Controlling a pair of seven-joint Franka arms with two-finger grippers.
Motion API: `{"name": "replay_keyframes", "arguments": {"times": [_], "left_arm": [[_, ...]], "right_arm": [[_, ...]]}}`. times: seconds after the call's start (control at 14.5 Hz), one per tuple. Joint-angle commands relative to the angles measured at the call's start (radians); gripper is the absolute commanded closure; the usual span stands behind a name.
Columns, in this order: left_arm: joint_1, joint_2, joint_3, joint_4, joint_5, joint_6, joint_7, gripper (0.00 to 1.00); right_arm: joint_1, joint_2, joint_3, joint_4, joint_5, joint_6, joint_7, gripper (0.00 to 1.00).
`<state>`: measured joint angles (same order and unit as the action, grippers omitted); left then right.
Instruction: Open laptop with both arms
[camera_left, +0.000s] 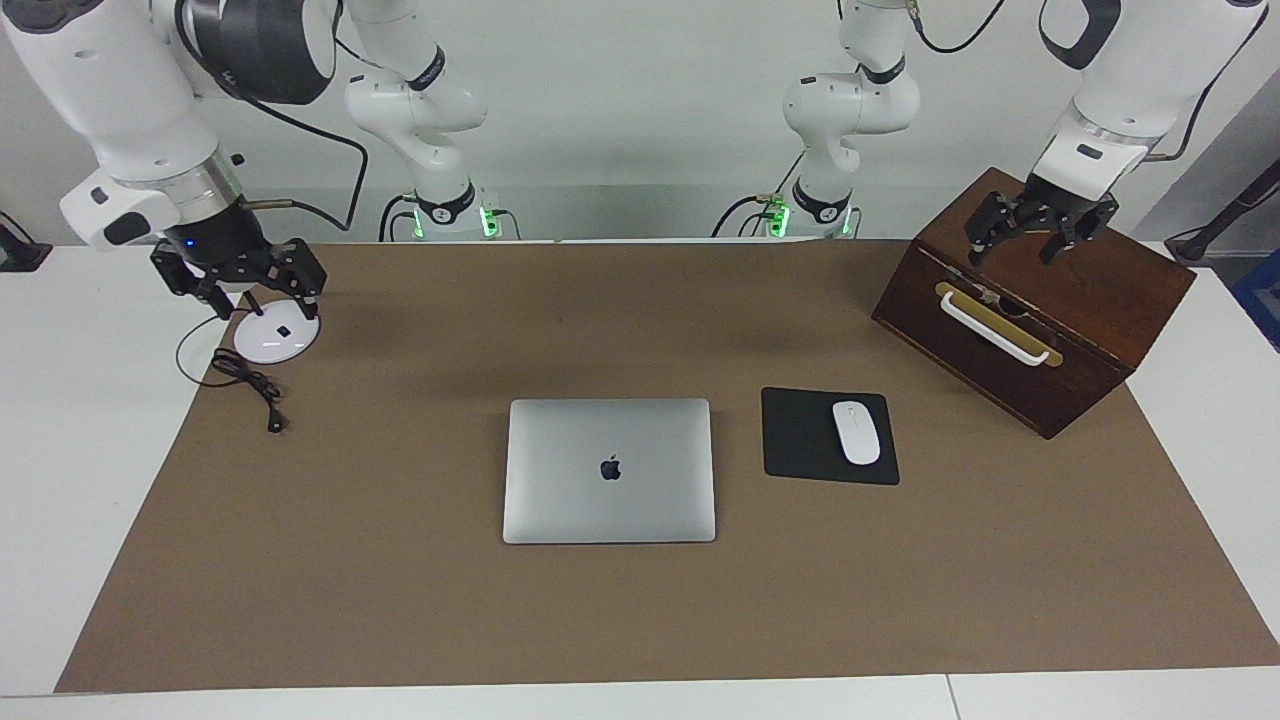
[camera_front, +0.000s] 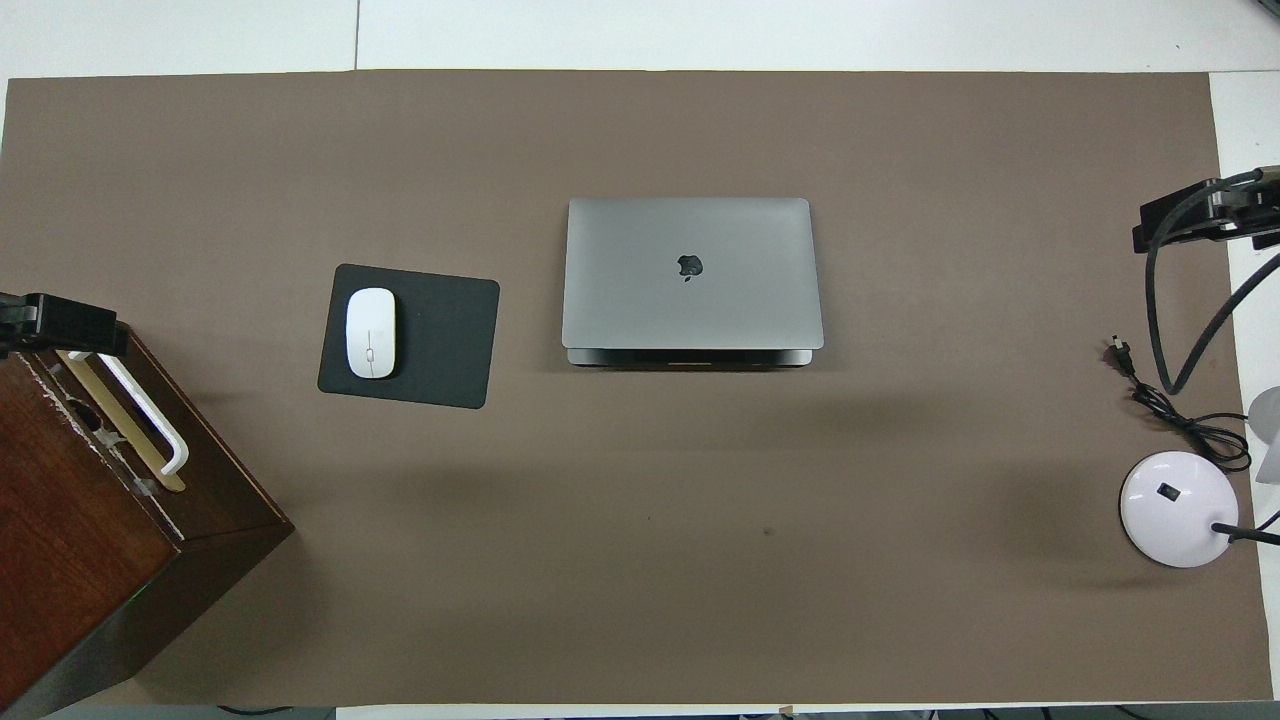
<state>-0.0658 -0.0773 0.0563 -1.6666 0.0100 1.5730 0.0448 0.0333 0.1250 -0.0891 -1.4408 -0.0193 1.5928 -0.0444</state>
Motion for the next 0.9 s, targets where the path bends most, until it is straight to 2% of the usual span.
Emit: {"name": "replay_keyframes", "arguments": {"times": [0.0, 0.83], "left_arm": [[-0.011, -0.012, -0.007, -0.010, 0.011, 0.005, -0.055, 0.00], [-0.014, -0.012, -0.013, -0.016, 0.011, 0.019, -0.068, 0.00]], "right_arm": [[0.000, 0.008, -0.003, 0.011, 0.019, 0.016, -0.012, 0.00], [0.000, 0.008, -0.003, 0.013, 0.015, 0.018, -0.012, 0.00]]}}
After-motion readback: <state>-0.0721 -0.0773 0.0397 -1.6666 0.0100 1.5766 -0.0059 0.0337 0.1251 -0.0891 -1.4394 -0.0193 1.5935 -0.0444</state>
